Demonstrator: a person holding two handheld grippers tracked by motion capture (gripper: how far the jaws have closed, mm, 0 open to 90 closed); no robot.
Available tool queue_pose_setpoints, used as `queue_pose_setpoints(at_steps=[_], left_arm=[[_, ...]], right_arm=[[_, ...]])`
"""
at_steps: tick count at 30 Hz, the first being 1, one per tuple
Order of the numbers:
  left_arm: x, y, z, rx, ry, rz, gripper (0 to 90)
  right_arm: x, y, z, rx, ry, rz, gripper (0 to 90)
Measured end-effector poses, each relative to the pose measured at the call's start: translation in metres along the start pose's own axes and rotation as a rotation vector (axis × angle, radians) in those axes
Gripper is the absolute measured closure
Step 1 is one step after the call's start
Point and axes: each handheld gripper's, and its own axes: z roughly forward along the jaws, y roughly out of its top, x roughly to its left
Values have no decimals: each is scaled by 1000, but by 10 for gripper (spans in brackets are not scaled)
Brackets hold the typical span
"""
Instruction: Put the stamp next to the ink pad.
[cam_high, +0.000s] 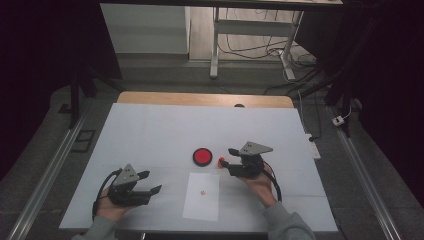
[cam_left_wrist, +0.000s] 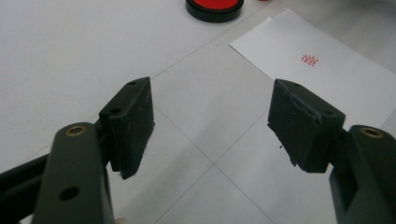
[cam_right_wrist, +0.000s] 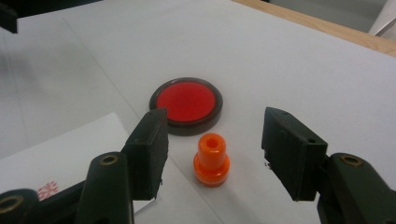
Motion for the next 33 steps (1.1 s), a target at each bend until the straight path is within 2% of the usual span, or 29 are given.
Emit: queue_pose_setpoints(at_steps=[6,12,22,27,33], left_arm=[[1,-1,-1,-1,-1,-3,314],[-1,1,0,-4,-7,4,314],[-1,0,1,-3,-9,8,314],[-2,0,2,3,-11,9,314],[-3,0,3,5,-12,13,314]], right_arm=[[2,-3,-22,-7,-5,-11,405],[0,-12,-54,-3,-44,-15,405],[-10,-46,-103,-7,-104,-13,414],[-17,-58,-118,2,-129,10,413],[-20,-61,-121,0,-110,21,414]])
